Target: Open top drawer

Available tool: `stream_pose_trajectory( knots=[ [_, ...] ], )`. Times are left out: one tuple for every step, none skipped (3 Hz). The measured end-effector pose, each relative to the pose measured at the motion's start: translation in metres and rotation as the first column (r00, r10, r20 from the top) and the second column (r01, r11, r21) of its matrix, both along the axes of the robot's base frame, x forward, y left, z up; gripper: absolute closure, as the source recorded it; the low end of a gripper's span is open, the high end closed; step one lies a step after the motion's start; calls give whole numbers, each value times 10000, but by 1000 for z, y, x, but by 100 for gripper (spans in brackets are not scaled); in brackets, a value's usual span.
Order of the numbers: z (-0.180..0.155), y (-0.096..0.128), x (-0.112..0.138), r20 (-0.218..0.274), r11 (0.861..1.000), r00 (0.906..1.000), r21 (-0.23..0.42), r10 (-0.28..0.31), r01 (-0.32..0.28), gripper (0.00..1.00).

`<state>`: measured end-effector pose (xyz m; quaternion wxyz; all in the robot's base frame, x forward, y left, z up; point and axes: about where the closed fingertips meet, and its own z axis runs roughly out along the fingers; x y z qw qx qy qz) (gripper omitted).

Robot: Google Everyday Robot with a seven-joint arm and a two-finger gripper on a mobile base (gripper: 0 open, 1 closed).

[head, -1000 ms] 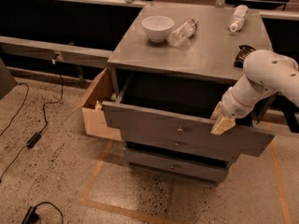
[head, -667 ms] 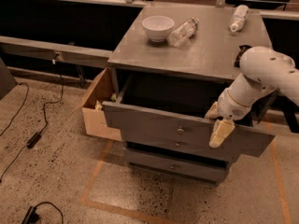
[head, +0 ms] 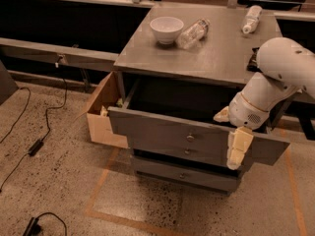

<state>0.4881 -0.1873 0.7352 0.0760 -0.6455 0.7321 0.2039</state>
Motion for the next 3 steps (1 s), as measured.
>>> stream_pose_trajectory(
  knots=[
    [16,1,-7,233,9999,9996,-11,-132,132,16],
    [26,-3,-3,723,9996,9972,-184,-203,217,39],
    [34,-11,22,1582,9976,9869,-561,-311,404,63]
  ],
)
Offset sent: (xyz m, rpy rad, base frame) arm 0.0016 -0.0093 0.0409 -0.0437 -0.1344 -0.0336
